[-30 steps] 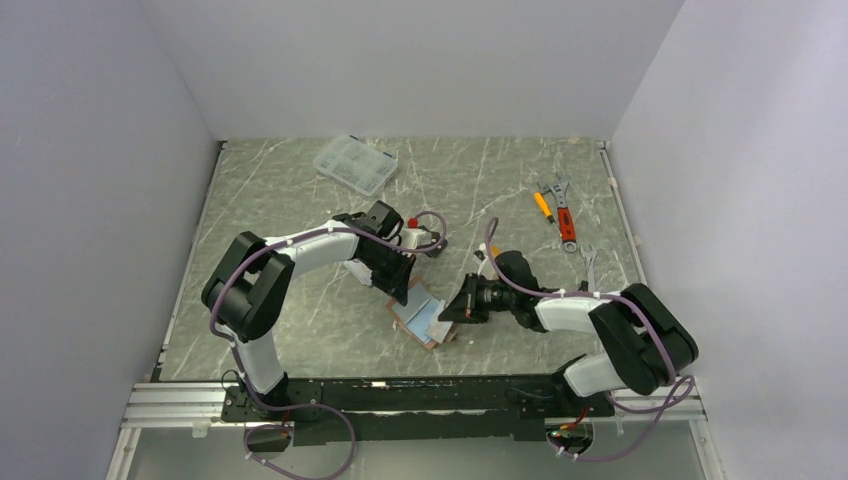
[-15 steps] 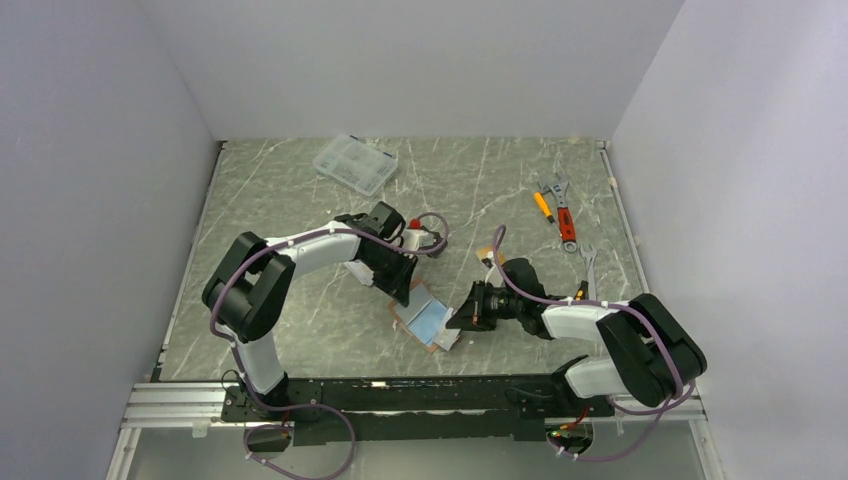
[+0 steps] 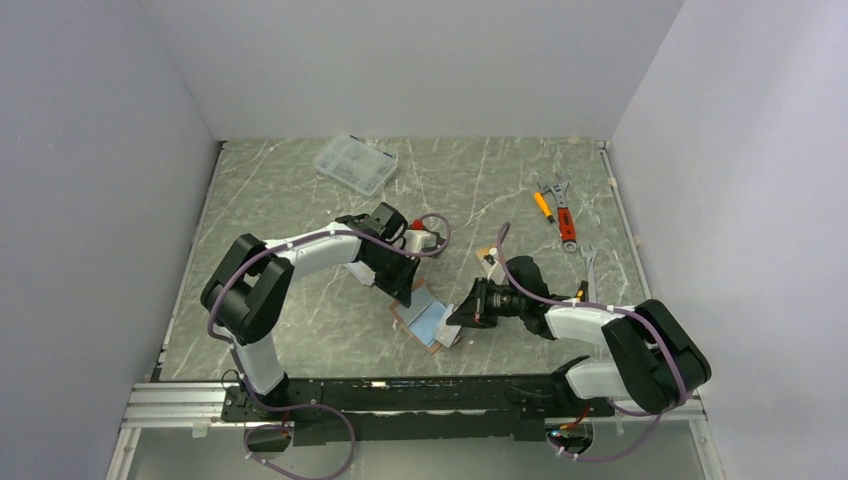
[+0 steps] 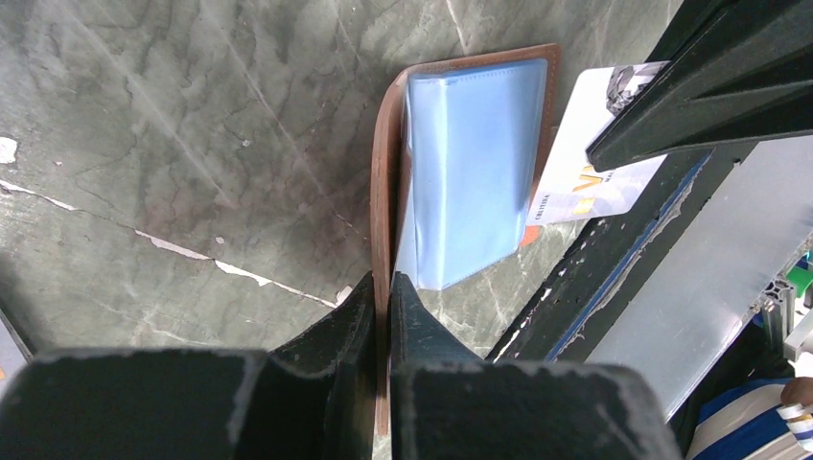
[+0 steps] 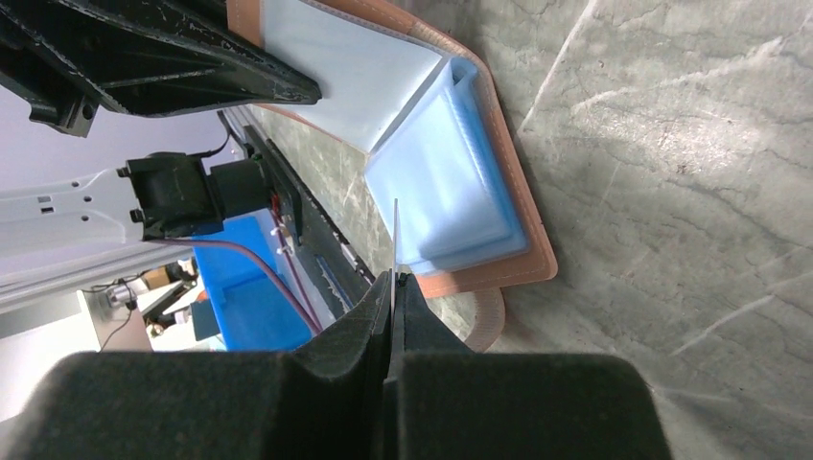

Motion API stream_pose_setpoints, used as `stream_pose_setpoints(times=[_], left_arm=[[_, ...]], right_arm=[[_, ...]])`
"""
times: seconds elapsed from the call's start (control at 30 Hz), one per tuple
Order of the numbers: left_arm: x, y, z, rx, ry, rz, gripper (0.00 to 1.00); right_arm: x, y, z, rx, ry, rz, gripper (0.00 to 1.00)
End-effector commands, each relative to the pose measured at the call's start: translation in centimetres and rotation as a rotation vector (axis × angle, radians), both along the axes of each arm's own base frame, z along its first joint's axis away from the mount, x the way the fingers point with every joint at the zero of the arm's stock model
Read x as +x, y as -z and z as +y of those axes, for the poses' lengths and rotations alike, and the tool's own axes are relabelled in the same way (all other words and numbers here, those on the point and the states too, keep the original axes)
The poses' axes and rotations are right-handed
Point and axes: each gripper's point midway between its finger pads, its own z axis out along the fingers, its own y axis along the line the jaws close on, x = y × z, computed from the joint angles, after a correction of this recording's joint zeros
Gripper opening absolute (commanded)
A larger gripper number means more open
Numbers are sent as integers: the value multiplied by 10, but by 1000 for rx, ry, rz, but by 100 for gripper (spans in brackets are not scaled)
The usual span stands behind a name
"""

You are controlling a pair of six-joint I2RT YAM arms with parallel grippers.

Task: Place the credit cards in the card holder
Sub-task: Open the card holder at the center of the board.

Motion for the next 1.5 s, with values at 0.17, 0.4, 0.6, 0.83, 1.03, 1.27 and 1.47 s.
stream_pose_setpoints(times=[0.17,0.4,0.6,0.83,1.03,1.27,1.47], left_arm=[[2,-20,-6,-44,14,-54,11],[0,-19,-7,-43,18,-50,11],[-2,-18,-7,-42,24,-52,11],[-2,-17,-8,-43,30,-49,11],[-3,-16,-8,-36,32,-48,11],[0,-13,-5,-9,26,-62,10],[-1,-14,-4,-12,26,-65,10]], right_arm=[[11,-3,0,-8,-1,-51,0],[10,9,-7,-29,23,-35,0],[15,7,-2,3,35,-28,0],[18,10,-2,-4,44,-28,0],[19,19,-4,-33,50,-21,0],[9,16,-10,-32,45,-32,0],[1,15,-11,-10,46,-23,0]])
